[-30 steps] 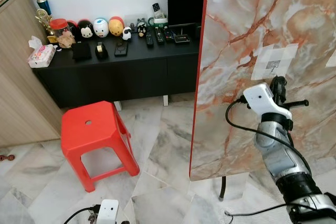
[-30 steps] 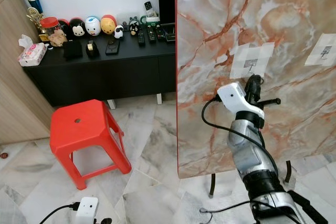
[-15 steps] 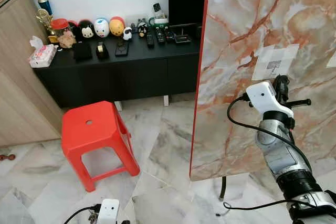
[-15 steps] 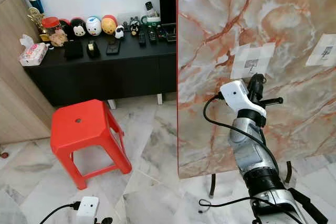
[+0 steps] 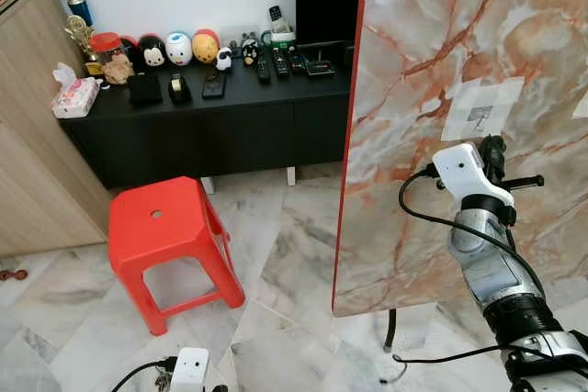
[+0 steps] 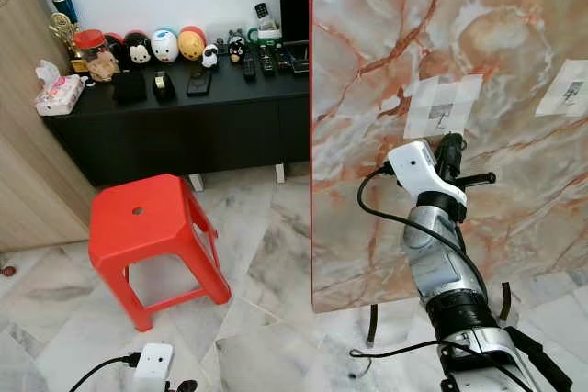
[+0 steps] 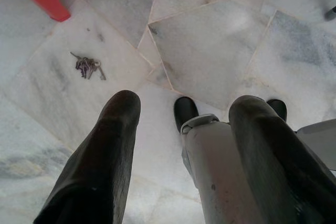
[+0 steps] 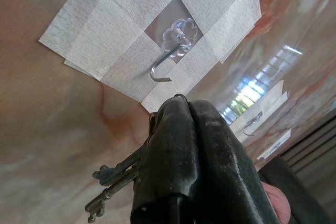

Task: Hang keys on a hook

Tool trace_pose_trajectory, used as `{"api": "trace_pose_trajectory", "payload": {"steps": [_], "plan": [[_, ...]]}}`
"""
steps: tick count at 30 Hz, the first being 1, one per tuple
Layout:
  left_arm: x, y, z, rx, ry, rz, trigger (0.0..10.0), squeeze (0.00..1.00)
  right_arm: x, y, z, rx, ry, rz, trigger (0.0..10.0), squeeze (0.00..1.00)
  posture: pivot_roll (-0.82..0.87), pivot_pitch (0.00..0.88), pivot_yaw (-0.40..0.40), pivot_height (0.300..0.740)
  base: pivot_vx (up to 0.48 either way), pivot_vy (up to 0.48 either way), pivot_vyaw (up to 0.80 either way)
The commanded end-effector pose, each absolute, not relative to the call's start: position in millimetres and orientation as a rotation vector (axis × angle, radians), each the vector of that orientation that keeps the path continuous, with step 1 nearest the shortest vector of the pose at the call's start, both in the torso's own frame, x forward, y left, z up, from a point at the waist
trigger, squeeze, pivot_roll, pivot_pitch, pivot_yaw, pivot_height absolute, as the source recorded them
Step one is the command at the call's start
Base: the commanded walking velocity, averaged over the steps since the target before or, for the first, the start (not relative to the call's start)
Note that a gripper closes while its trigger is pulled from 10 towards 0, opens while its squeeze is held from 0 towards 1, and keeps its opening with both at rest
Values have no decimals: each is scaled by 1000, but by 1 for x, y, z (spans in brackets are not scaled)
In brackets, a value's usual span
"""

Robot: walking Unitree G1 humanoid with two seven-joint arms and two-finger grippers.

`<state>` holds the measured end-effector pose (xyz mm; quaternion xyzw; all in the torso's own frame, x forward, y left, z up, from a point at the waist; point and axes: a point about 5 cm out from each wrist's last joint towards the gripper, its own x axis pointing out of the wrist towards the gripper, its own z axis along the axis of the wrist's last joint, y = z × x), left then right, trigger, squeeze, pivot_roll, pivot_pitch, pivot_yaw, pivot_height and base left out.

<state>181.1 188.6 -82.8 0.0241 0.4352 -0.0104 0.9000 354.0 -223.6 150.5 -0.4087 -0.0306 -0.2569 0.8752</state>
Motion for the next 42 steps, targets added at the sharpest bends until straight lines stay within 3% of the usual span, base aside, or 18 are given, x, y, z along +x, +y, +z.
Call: {"api": "trace_pose_trajectory", "payload": {"steps": [1, 42], "plan": [[178, 190, -84, 60, 914, -23, 10000, 0, 358, -224, 158, -843, -72, -534, 10000, 0, -10, 33, 13, 740, 0, 0, 0], [177, 189, -85, 56, 916, -21, 10000, 0, 368, -214, 156, -916, -60, -432, 10000, 0, -10, 33, 8, 740, 0, 0, 0]]}}
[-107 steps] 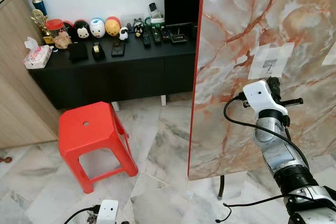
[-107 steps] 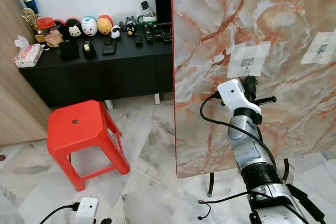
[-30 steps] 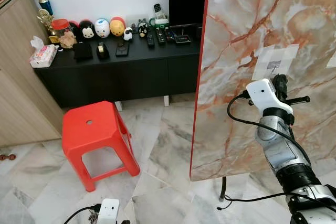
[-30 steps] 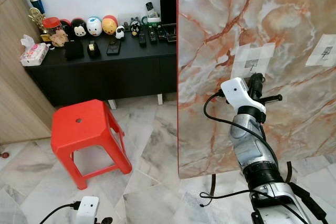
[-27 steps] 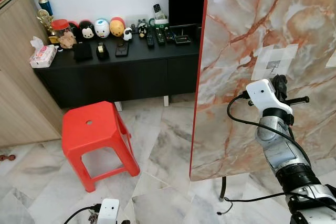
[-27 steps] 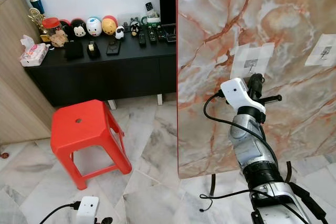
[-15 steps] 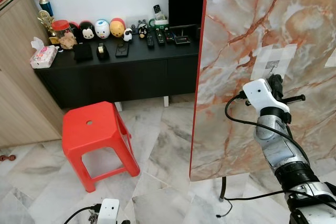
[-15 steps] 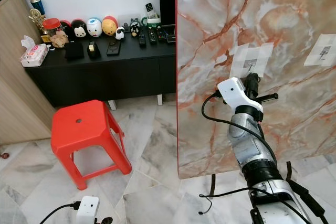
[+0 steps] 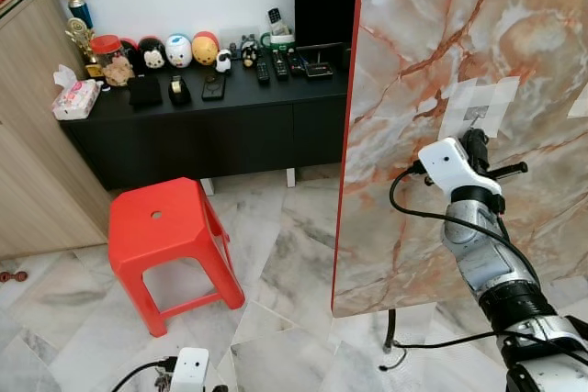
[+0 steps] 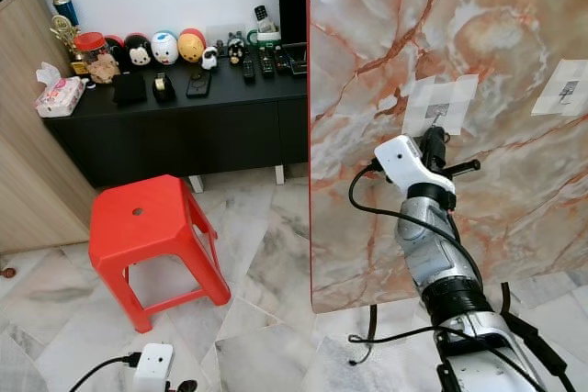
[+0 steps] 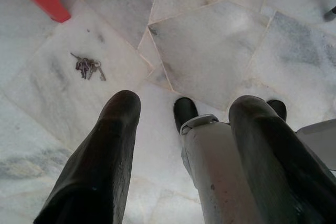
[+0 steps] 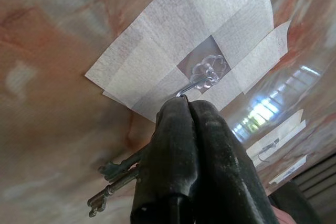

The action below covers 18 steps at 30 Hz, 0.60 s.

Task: Hang keys on a hook

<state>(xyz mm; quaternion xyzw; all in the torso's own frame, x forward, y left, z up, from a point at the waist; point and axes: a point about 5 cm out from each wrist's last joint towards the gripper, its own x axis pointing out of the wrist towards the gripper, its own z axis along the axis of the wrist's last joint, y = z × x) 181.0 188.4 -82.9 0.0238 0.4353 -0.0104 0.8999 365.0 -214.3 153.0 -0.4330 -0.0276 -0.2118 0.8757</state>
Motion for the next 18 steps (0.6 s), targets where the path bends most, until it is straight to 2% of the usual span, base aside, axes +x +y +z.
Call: {"api": "trace_pose_trajectory", "payload": {"steps": [1, 5, 7, 8, 9, 18], "plan": [[177, 189, -85, 56, 916, -21, 10000, 0, 368, -214, 156, -916, -59, -433, 10000, 0, -9, 33, 8, 740, 0, 0, 0], [177, 189, -85, 55, 916, -20, 10000, 0, 368, -214, 156, -914, -57, -431, 10000, 0, -9, 33, 7, 740, 0, 0, 0], [176, 189, -85, 55, 917, -20, 10000, 0, 368, -214, 156, -911, -62, -434, 10000, 631, -10, 32, 7, 740, 0, 0, 0], [176, 189, -85, 55, 917, -20, 10000, 0, 368, -214, 156, -911, -62, -434, 10000, 631, -10, 32, 7, 740, 0, 0, 0], [176, 189, -85, 55, 917, -20, 10000, 0, 367, -214, 157, -911, -66, -436, 10000, 1000, -10, 33, 8, 740, 0, 0, 0], [176, 189, -85, 53, 919, -19, 10000, 0, 364, -204, 153, -893, -107, -389, 10000, 1000, -11, 33, 6, 740, 0, 0, 0]]}}
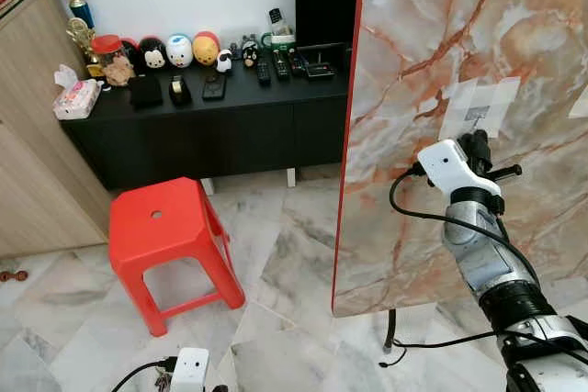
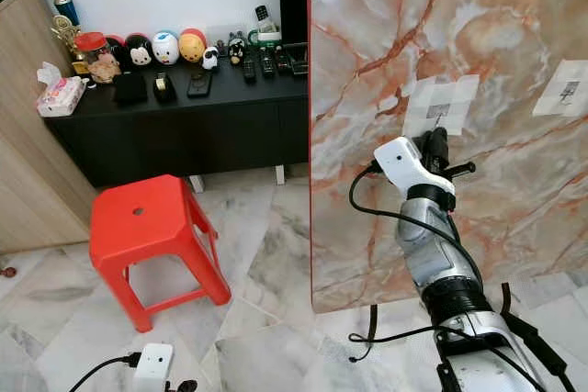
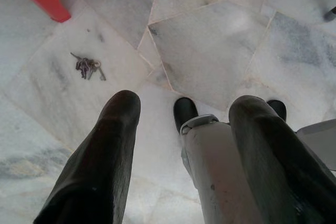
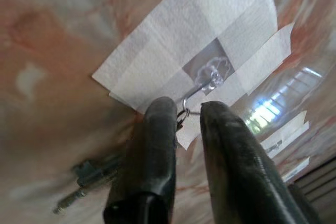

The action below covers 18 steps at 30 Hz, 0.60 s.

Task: Hang keys on a hook

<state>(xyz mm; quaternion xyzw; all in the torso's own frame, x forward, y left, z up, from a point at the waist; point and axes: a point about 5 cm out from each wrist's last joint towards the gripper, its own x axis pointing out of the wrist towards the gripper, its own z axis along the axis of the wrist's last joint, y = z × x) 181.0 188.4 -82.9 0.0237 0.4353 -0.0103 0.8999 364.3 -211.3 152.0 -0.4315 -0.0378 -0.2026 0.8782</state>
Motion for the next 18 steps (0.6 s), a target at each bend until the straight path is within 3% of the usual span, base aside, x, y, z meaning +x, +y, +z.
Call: {"api": "trace_pose_trajectory", "payload": {"steps": [1, 7, 10, 11, 12, 14, 15, 18], "plan": [[176, 189, -85, 53, 919, -19, 10000, 0, 364, -204, 153, -893, -107, -389, 10000, 1000, -11, 33, 6, 740, 0, 0, 0], [175, 189, -86, 52, 920, -19, 10000, 0, 355, -193, 139, -846, -119, -264, 10000, 1000, -12, 37, 1, 740, 0, 0, 0], [175, 188, -86, 51, 922, -18, 10000, 0, 343, -179, 116, -774, -83, -82, 10000, 1000, -14, 41, -1, 740, 0, 0, 0], [175, 188, -86, 50, 922, -18, 10000, 0, 333, -174, 101, -757, -48, 3, 10000, 988, -13, 50, -3, 740, 0, 0, 0], [175, 189, -86, 49, 922, -17, 10000, 0, 327, -171, 91, -745, -18, 58, 10000, 890, -13, 51, -3, 740, 0, 0, 0], [175, 189, -86, 49, 922, -17, 10000, 0, 325, -170, 87, -730, -1, 77, 10000, 890, -12, 52, -3, 740, 0, 0, 0], [175, 189, -86, 50, 922, -17, 10000, 0, 321, -169, 80, -695, 40, 99, 10000, 20, -12, 53, -3, 740, 0, 0, 0], [175, 189, -86, 50, 922, -15, 10000, 0, 309, -173, 54, -593, 181, 99, 10000, 0, -12, 58, -1, 740, 0, 0, 0]]}}
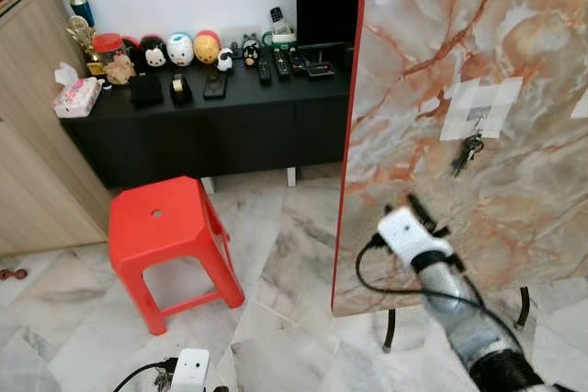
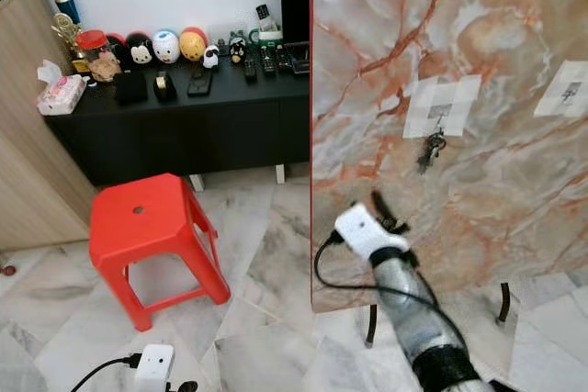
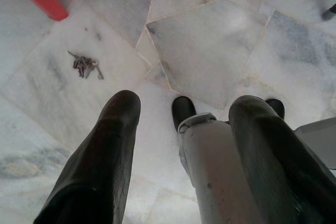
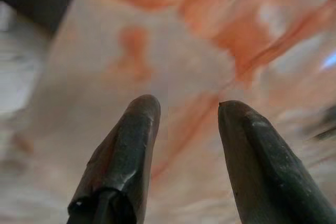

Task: Hang keys on a hook

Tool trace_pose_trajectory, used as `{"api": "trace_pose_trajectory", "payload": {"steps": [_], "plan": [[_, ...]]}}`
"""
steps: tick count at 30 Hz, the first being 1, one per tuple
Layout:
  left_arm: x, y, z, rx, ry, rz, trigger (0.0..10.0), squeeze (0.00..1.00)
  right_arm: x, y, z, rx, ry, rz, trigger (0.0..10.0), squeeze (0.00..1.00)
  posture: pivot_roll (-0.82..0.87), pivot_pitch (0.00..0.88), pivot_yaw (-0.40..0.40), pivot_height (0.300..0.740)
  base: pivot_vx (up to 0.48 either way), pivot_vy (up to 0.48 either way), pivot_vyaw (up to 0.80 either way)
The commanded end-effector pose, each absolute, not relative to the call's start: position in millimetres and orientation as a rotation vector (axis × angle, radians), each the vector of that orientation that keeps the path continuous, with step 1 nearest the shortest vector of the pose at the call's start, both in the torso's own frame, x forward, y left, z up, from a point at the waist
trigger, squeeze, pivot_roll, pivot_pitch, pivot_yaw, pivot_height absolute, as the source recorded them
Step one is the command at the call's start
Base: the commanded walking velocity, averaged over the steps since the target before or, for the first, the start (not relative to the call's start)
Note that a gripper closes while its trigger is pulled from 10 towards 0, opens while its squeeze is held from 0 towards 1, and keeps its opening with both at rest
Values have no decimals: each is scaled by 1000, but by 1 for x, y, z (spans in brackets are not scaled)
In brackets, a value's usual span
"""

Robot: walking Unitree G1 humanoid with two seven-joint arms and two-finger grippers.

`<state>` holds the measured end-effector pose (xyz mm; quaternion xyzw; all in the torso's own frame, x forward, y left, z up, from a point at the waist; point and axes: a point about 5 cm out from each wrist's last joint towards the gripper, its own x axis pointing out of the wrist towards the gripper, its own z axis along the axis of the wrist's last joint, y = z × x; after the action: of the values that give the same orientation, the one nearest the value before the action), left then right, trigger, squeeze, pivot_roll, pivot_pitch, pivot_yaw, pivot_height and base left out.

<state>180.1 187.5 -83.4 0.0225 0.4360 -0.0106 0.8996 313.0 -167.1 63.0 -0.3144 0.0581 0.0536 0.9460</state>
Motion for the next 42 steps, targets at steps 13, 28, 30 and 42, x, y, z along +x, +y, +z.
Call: {"api": "trace_pose_trajectory", "payload": {"steps": [13, 28, 30, 42], "plan": [[176, 192, -85, 58, 922, -16, 10000, 0, 241, -203, -46, -52, 797, -206, 10000, 0, -11, 78, 17, 740, 0, 0, 0], [175, 197, -85, 78, 930, -23, 10000, 0, 131, -226, -100, 83, 1146, -341, 10000, 0, -12, 74, 31, 740, 0, 0, 0], [175, 197, -85, 72, 935, -22, 10000, 0, 131, -227, -99, 92, 1140, -343, 10000, 0, -14, 72, 33, 740, 0, 0, 0], [171, 200, -86, 72, 948, -16, 10000, 0, 155, -230, -90, -21, 1100, -235, 10000, 0, -9, 50, 25, 740, 0, 314, 277]]}}
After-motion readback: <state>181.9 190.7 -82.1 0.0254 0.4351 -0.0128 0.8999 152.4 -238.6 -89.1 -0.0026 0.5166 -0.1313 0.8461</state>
